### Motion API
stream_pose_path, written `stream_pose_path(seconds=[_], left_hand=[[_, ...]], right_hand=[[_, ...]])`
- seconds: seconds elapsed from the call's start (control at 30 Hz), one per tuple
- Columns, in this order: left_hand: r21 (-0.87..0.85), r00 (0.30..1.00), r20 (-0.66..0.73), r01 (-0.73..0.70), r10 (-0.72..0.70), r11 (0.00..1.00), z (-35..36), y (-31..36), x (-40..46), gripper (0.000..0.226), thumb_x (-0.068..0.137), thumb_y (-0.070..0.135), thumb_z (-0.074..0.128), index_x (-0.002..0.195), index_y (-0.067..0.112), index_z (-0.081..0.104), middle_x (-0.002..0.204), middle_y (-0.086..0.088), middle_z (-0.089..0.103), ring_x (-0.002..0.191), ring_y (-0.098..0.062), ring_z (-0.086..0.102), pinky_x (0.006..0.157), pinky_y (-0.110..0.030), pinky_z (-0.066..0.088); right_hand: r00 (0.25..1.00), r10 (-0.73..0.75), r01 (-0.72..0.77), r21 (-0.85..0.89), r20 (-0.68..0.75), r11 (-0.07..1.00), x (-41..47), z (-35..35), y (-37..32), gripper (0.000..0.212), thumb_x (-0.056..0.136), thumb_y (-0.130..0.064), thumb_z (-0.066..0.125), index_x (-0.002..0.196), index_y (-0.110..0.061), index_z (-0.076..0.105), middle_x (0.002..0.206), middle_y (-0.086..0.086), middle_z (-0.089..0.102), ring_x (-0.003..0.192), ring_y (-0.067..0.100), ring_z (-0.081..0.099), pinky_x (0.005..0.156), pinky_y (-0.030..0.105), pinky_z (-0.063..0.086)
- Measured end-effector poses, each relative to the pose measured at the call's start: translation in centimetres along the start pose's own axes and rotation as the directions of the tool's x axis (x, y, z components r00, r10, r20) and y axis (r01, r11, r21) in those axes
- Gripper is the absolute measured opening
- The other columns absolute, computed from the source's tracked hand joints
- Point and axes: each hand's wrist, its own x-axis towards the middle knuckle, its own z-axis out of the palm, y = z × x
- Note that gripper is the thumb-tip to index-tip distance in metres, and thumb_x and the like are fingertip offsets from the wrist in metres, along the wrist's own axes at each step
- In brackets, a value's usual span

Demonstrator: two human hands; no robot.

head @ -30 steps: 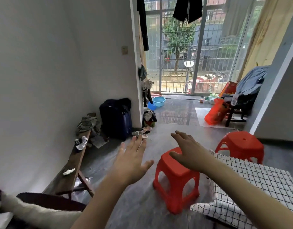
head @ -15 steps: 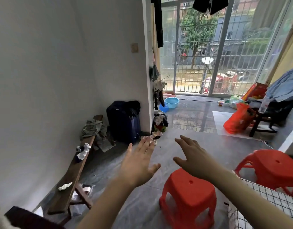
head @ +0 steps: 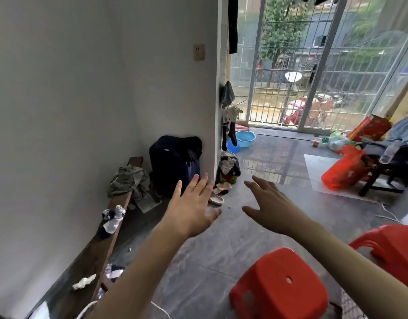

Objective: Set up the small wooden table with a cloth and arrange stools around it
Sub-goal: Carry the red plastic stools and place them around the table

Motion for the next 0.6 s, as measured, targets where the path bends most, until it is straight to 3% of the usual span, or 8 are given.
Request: stream_pose_path(seconds=[0.13,0.27,0.4,0.6], left_hand=[[-0.012,0.999,-0.017,-0.051,0.051,0.999,-0.9,-3.7,5.1,0.075,0.098,0.057,0.032,0.155,0.026,-0.007,0.161,0.008,-0.019,0.147,-0.011,-0.020,0.120,-0.048,-0.007],[-0.004,0.987,0.054,-0.154,0.154,0.988,0.2,-4.1,10.4,0.075,0.098,0.055,0.035,0.155,0.026,-0.004,0.162,0.007,-0.016,0.148,-0.013,-0.016,0.120,-0.050,-0.007],[0.024,0.939,0.120,-0.327,0.322,0.945,1.5,-0.5,16.1,0.079,0.097,0.057,0.037,0.156,0.026,-0.005,0.162,0.006,-0.017,0.149,-0.015,-0.014,0.118,-0.048,-0.009],[0.064,0.821,0.161,-0.563,0.548,0.824,3.0,8.0,24.2,0.081,0.097,0.058,0.037,0.155,0.025,-0.009,0.160,0.005,-0.023,0.148,-0.015,-0.016,0.120,-0.049,-0.007]], right_hand=[[0.997,0.073,-0.072,0.015,-0.017,0.997,5.2,0.6,-0.1,0.072,0.093,-0.048,0.054,0.152,-0.024,0.021,0.161,0.003,0.015,0.147,0.023,0.015,0.116,0.039,0.023],[0.982,0.188,-0.188,0.025,-0.001,0.982,7.3,1.9,1.9,0.074,0.092,-0.049,0.055,0.153,-0.023,0.021,0.162,0.004,0.013,0.147,0.023,0.014,0.116,0.040,0.022],[0.937,0.348,-0.347,0.051,-0.014,0.936,7.1,2.2,6.6,0.074,0.092,-0.048,0.056,0.153,-0.022,0.022,0.161,0.005,0.013,0.146,0.026,0.017,0.116,0.041,0.023],[0.807,0.588,-0.577,0.139,-0.055,0.805,4.4,3.4,14.7,0.072,0.089,-0.046,0.060,0.149,-0.019,0.031,0.157,0.011,0.024,0.143,0.030,0.025,0.116,0.045,0.024]])
